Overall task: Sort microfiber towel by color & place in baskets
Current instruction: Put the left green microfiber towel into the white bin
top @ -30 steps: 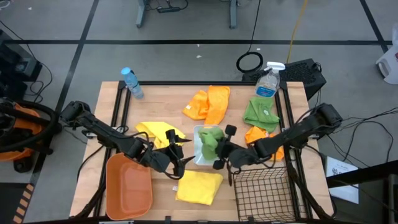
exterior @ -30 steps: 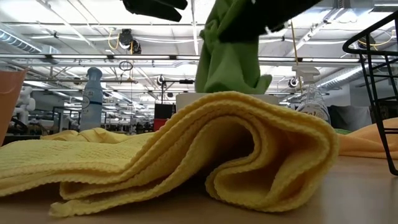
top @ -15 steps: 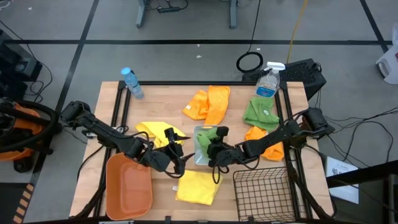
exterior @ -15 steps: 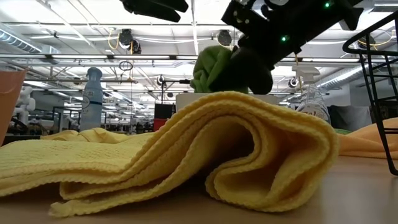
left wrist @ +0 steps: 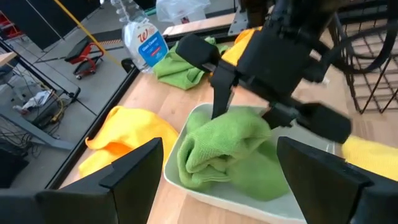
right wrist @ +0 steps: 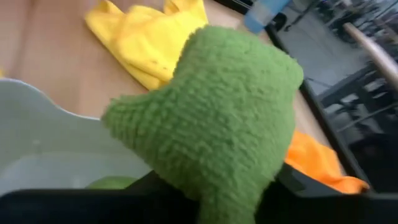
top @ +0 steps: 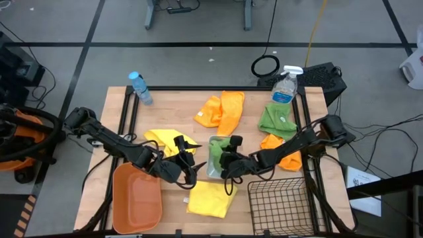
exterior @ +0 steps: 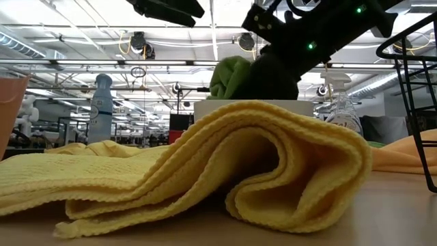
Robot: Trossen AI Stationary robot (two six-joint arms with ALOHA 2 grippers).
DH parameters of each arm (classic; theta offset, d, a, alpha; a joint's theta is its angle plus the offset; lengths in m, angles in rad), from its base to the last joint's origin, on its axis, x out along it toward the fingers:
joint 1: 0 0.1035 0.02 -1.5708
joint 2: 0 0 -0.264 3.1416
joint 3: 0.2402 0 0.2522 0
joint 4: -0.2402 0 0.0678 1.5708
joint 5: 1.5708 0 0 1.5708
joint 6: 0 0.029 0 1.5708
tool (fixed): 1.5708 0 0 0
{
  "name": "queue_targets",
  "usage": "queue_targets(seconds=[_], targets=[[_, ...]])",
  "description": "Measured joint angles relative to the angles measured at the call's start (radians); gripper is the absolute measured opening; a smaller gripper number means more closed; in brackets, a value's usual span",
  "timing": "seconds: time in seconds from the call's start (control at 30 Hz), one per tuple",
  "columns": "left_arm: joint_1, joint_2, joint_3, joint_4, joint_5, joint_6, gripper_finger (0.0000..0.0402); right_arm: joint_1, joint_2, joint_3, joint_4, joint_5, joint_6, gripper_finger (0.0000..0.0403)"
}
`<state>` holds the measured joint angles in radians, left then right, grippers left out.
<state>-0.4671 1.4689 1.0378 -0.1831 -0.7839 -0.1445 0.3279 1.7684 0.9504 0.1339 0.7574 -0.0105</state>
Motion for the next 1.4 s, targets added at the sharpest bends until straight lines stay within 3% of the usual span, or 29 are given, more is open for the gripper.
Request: queue_targets(seconds=[0.13, 0.33, 0.7, 1.1, 1.27, 1.4], targets=[[0.0, 0.0, 0.0, -0.018, 0.0, -0.007, 0.0317, 0.0, -0.03, 0.0, -0.012, -0.04, 0.036, 0.0176], [0.0, 0.0, 0.0, -0.035, 0.0, -0.009, 0.0317, 0.0, -0.13, 0.0, -0.161, -0.195, 0.158, 0.0217], [0.0, 0.0, 0.0, -0.037, 0.001, -0.008, 0.0317, -0.042, -0.273, 0.0, -0.387, -0.482, 0.39, 0.023], [0.0, 0.0, 0.0, -0.045, 0.03, -0.009, 0.0317, -0.097, -0.274, 0.0, -0.466, -0.698, 0.411, 0.026], [0.0, 0.0, 0.0, -0.045, 0.05, -0.009, 0.0317, -0.092, -0.334, 0.0, -0.534, -0.763, 0.444, 0.0248], [0.0, 0.0, 0.0, -0.044, 0.051, -0.016, 0.0317, -0.074, -0.367, 0.0, -0.459, -0.732, 0.43, 0.0233]])
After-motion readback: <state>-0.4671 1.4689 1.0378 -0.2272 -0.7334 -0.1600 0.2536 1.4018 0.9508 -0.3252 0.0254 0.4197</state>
